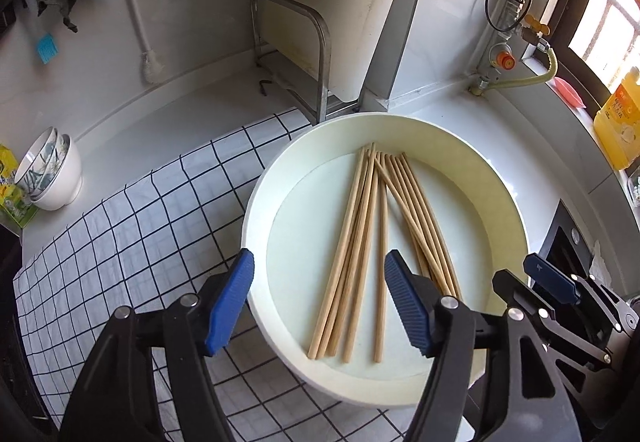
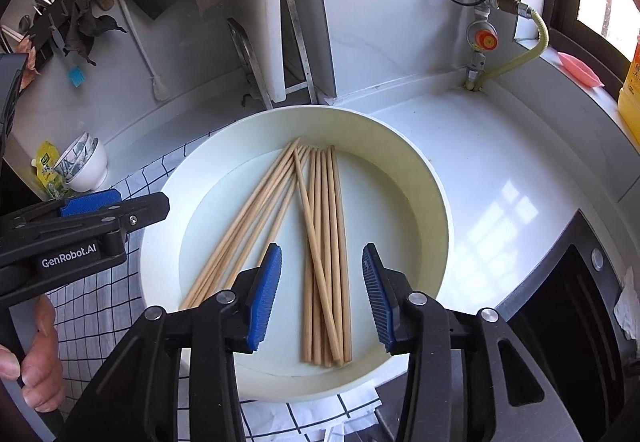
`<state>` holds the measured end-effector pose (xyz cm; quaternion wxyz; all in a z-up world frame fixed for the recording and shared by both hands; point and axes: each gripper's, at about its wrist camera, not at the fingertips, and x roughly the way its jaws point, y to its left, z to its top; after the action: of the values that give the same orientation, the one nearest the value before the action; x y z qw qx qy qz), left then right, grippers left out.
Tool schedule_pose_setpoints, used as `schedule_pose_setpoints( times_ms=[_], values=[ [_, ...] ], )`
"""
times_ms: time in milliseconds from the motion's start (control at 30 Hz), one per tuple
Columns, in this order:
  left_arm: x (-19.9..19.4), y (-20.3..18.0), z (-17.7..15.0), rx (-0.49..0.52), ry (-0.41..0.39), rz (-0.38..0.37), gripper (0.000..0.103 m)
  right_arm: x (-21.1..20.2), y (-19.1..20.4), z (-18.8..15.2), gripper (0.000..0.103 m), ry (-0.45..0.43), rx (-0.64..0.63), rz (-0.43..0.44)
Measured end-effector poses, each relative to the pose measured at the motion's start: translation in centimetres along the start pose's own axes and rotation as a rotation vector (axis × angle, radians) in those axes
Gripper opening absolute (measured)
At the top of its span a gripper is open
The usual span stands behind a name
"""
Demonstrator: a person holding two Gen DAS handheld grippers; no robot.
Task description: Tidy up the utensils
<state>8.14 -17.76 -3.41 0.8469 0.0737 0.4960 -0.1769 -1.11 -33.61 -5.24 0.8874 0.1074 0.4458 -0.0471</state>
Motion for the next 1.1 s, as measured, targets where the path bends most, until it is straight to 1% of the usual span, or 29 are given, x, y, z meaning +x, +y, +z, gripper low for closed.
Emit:
schedule_pose_setpoints(
  times_ms=[133,233,333,400,533,833,1000,1100],
  values=[
    [-1.1,0.0,-0.4,0.003,-0.010,-0.001,0.066,-1.0,0.3,-0.3,0.041,-0.011,-0.004,-0.006],
    [-1.9,-0.1,-0.6,0.010,-0.024,0.000,0.066,-1.7,0.5,-0.5,0.044,-0.021,-0.008,-0.014],
    [-2.6,0.0,-0.8,0.014,-0.037,0.001,0.069,-2.4,0.7,-0.6,0.046,-0.028,-0.009,-0.019],
    [-3.0,-0.1,-0.9,0.017,-0.041,0.005,0.070,-2.7,0.7,-0.6,0.049,-0.032,-0.011,-0.020],
    [-3.6,-0.1,-1.3,0.023,-0.046,0.005,0.075,-3.1,0.9,-0.7,0.054,-0.033,-0.012,-0.022],
    [-4.6,0.2,-1.7,0.022,-0.070,0.021,0.089,-3.2,1.1,-0.9,0.059,-0.016,-0.008,-0.033],
    [-4.8,0.4,-1.8,0.019,-0.075,0.031,0.092,-3.3,1.2,-0.9,0.061,-0.018,-0.004,-0.045],
    [-5.0,0.4,-1.9,0.021,-0.083,0.039,0.095,-3.5,1.1,-0.9,0.065,-0.025,-0.005,-0.052]
  ],
)
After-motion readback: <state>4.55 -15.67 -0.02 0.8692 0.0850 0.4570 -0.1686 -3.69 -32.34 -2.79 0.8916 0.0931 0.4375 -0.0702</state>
